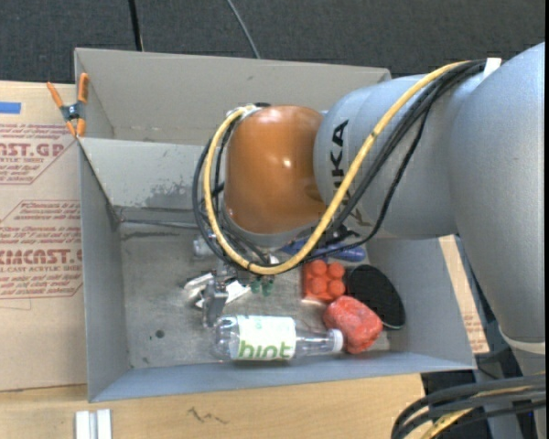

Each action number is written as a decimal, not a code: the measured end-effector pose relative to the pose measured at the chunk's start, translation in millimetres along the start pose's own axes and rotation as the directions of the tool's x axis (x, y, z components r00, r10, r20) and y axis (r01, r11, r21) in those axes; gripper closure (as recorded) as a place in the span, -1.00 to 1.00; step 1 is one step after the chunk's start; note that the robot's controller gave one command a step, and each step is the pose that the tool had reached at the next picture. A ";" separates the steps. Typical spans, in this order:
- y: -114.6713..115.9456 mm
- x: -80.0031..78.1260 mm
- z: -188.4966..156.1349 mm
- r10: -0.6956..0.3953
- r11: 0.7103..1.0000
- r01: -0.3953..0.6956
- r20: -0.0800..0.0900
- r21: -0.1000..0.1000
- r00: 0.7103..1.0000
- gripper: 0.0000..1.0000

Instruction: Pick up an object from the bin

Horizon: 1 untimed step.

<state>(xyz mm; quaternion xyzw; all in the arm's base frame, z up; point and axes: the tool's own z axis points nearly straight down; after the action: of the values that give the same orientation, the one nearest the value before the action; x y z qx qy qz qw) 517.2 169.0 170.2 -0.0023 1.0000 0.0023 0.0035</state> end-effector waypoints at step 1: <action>-32.8 -6.8 28.3 -0.082 0.997 0.082 -0.013 0.007 0.997 -1.00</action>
Offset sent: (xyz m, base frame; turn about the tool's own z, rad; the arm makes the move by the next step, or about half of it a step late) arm -0.0227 -0.0254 -0.0946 -0.0914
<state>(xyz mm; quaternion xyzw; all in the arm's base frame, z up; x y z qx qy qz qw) 524.3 136.4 141.8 -0.0435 0.9990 -0.0015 -0.0029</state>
